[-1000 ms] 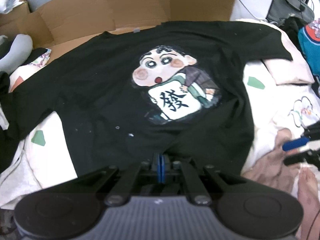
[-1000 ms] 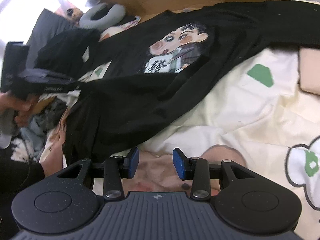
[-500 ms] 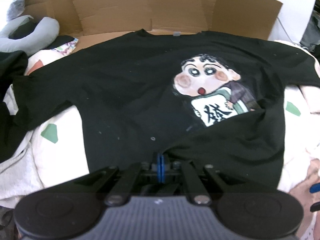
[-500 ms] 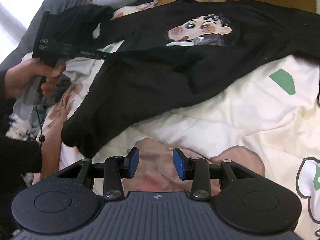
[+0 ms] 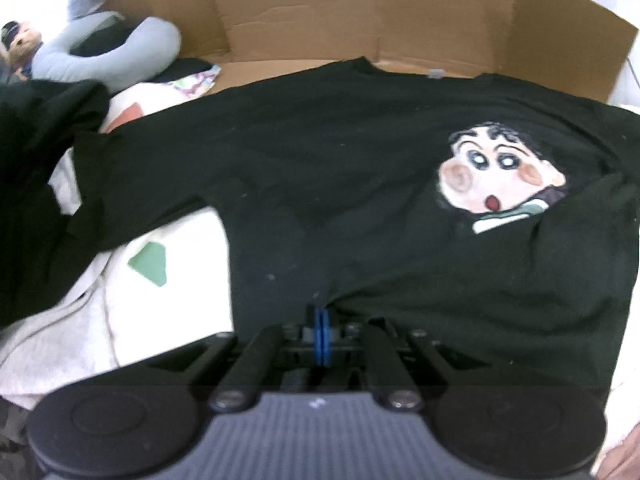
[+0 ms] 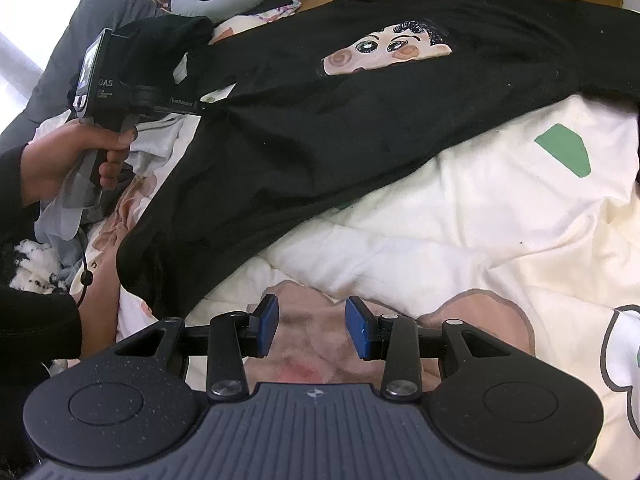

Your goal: Fold clothes

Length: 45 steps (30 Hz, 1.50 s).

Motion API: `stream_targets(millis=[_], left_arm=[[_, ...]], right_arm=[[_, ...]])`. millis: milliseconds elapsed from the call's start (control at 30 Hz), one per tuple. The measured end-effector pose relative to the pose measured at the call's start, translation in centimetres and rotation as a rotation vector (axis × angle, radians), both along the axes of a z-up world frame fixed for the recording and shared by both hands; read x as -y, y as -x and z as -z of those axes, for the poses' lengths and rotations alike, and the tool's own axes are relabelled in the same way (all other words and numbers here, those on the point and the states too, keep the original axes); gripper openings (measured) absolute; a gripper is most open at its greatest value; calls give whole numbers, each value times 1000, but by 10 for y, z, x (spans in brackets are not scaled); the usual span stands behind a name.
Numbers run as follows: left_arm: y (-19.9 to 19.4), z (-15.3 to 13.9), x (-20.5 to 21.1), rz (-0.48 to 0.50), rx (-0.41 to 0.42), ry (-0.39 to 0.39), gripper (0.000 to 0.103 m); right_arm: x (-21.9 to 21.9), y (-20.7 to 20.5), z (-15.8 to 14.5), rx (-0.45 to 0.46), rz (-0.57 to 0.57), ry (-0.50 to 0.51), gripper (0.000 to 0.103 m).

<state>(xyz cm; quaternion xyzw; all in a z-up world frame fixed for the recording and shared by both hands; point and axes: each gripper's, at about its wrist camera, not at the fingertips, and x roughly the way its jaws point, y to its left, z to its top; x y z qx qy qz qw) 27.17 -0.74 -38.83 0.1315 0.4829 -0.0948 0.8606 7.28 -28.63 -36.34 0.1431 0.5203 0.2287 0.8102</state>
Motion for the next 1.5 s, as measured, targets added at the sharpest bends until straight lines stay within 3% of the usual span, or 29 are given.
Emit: stream_targets(millis=[300,367,400,533,800,1133,1267,1367,1400,1433,1500], left_arm=[[-6,-5,-12,-37,70,1,3],[-8,-5,-14,-47,75,3,8],[-8,-5,-14,-53,69,-3,13],[4,-17,-20,-35,38,47,50],[41,-37,-10,95,-145,218,65],[86,-28,-8,189,-289,196,70],[92,-14,-8,221,-342,202,69],[93,-8,-9,240,-370,234,55],[92,-7,-10,241,-370,243,38],[91,-7,-11,241,-369,252,14],[86,-8,-15,226,-362,269,6]], right_arm=[[-7,-2,4,-7,-24,14,44],[-7,-2,5,-9,-26,19,44],[-7,-1,5,-10,-25,21,44],[-4,0,5,-9,-17,28,44],[4,-4,3,-3,8,34,44],[9,-3,1,16,23,34,44],[10,-2,4,10,24,39,44],[10,-1,5,10,25,38,44],[10,0,5,10,24,38,44],[9,0,5,11,21,40,44],[9,0,6,12,17,40,44]])
